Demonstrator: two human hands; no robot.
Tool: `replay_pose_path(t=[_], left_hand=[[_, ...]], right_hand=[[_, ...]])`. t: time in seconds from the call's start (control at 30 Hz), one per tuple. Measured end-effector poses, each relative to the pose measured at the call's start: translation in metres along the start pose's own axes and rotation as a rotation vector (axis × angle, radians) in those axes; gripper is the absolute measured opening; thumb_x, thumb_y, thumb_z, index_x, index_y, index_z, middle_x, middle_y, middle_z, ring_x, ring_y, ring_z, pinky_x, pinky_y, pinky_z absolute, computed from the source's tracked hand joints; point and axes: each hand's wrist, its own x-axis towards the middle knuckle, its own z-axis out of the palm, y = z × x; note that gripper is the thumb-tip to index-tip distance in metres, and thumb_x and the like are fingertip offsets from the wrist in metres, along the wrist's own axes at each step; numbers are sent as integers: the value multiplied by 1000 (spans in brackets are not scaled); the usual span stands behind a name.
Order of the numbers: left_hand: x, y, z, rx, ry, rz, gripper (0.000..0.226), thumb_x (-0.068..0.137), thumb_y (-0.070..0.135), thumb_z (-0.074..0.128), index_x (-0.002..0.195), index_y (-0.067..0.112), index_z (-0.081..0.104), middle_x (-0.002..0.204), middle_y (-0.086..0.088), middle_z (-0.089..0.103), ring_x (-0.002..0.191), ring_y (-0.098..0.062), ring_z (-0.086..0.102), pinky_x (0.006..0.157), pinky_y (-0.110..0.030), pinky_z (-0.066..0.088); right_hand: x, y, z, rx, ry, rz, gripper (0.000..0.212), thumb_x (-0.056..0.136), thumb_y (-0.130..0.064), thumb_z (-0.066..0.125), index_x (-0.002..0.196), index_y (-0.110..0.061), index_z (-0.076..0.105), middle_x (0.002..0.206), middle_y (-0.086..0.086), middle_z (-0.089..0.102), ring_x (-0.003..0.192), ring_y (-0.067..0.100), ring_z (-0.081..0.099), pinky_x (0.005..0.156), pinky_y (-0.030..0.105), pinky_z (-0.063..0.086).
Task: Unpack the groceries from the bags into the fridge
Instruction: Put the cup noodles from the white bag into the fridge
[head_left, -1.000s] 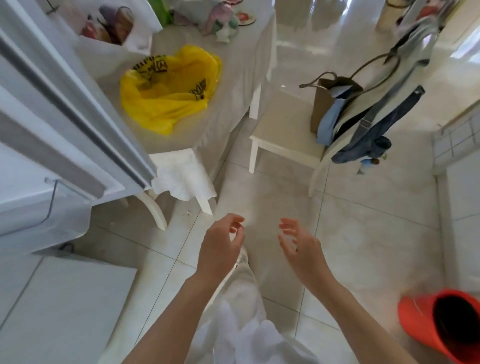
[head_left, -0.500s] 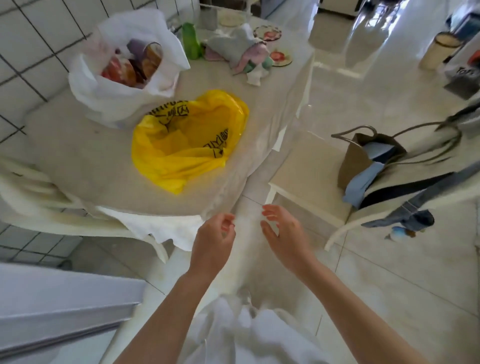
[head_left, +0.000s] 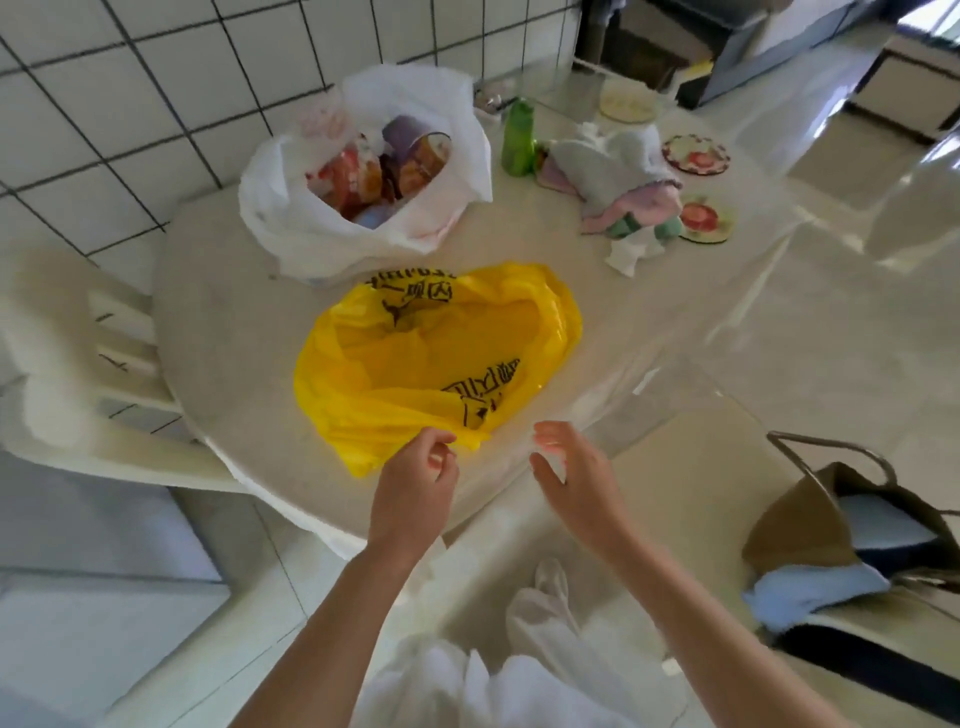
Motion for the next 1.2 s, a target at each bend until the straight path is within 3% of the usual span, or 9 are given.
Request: replay_pose_path(t=[0.17,0.27,0.43,0.6,0.87,1.2], left_hand=[[40,30,23,22,133,-63,16,94,18,57,108,20,64,96,6,67,81,-4,58,65,-15,44],[65,44,27,51,188,-64,19,94,18,56,112,19,63,100,5,67,84,-8,59,67,-20,45],[111,54,17,101,241,-72,23,94,18,54,115,19,62,104,3,67,92,-13,62,77,-34,54],[161,50,-6,149,270,-76,22,93,17,53,113,20,62,106,3,67,97,-15,61,78,-31,51],[245,47,-48,278,232,-23,28,90,14,54,117,18,58,107,1,61,102,-20,55,83,-42,49],[362,47,-80,561,179,93,35,89,12,53,124,16,54,124,-2,54,115,-23,47,84,-38,49]], right_hand=[[71,14,-37,-33,-86,-161,29,92,-16,58,120,-13,55,115,0,64,107,13,59,87,19,41],[115,16,-53,-38,-123,-243,29,89,-13,62,117,-7,56,113,6,64,105,16,61,83,18,43],[181,4,-59,-39,-137,-323,27,87,-9,64,114,-6,59,111,6,65,99,20,64,80,29,49],[237,-21,-57,-65,-181,-347,28,91,-16,58,118,-13,57,116,0,61,106,17,58,90,30,46],[316,-61,-46,-143,-193,-407,31,93,-23,55,123,-16,52,121,0,59,110,19,56,92,33,45],[435,-95,-44,-280,-272,-521,35,95,-21,53,129,-14,49,126,3,55,114,19,54,93,27,41]])
